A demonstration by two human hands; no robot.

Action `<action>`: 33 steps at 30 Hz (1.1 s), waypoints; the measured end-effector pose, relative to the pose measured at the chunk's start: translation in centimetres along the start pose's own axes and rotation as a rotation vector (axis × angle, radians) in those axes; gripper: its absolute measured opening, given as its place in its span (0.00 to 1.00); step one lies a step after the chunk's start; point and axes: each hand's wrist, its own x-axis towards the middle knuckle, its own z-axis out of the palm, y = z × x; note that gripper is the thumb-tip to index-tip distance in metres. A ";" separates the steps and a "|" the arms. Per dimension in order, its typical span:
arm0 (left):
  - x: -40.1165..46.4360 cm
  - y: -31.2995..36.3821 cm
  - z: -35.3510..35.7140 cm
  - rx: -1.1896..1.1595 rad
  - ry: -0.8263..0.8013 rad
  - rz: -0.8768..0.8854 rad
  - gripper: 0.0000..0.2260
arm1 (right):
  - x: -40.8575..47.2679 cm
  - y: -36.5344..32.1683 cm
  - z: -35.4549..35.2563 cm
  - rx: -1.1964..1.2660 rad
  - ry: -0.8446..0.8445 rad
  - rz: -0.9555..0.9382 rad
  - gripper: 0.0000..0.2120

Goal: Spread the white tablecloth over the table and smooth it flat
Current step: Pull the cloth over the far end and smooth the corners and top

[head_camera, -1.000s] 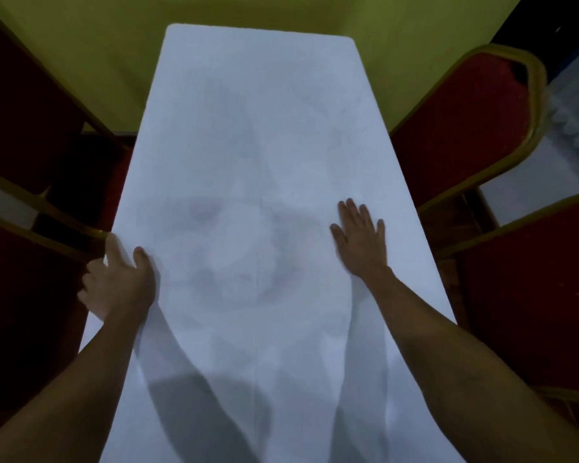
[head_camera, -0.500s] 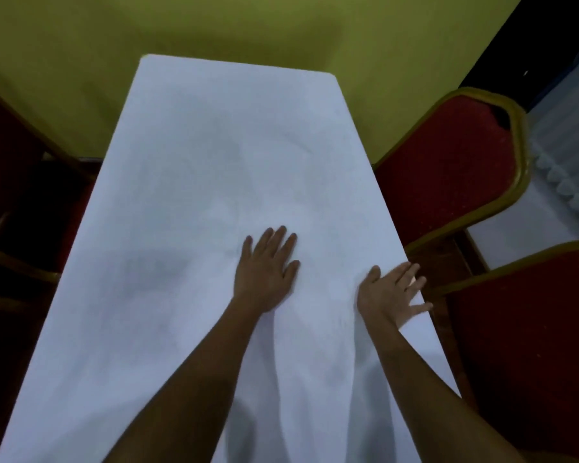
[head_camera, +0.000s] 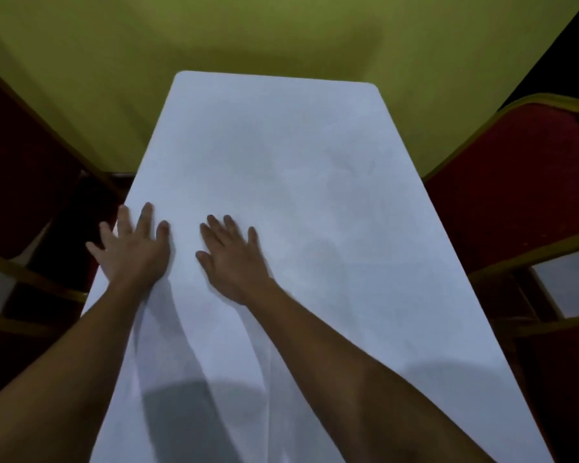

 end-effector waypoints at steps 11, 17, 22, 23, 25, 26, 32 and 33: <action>0.5 0.1 0.9 0.000 0.060 -0.101 0.34 | 4.4 13.7 -3.1 -0.132 0.075 0.283 0.24; 0.6 -0.9 0.1 -0.016 -0.008 -0.011 0.36 | -3.6 23.8 -6.7 -0.131 0.130 0.625 0.24; -1.4 -2.6 -1.1 -0.041 -0.063 0.037 0.32 | -11.1 25.7 -7.7 -0.037 0.189 0.960 0.25; -1.9 -2.5 -1.0 -0.057 -0.062 0.026 0.30 | -11.5 25.3 -7.8 0.007 0.210 1.079 0.27; -4.0 -3.1 -1.5 -0.069 -0.068 -0.013 0.28 | -11.9 21.2 -8.1 0.141 0.253 1.253 0.29; -5.2 -3.5 -1.7 -0.071 -0.069 -0.025 0.28 | -11.9 18.0 -7.7 0.183 0.286 1.214 0.30; -12.0 -7.1 -2.4 -0.105 -0.077 -0.073 0.26 | -15.1 -6.8 2.3 0.108 0.027 0.230 0.29; -13.0 -7.8 -2.5 -0.100 -0.072 -0.066 0.26 | -16.4 -8.9 3.6 0.044 -0.029 0.105 0.28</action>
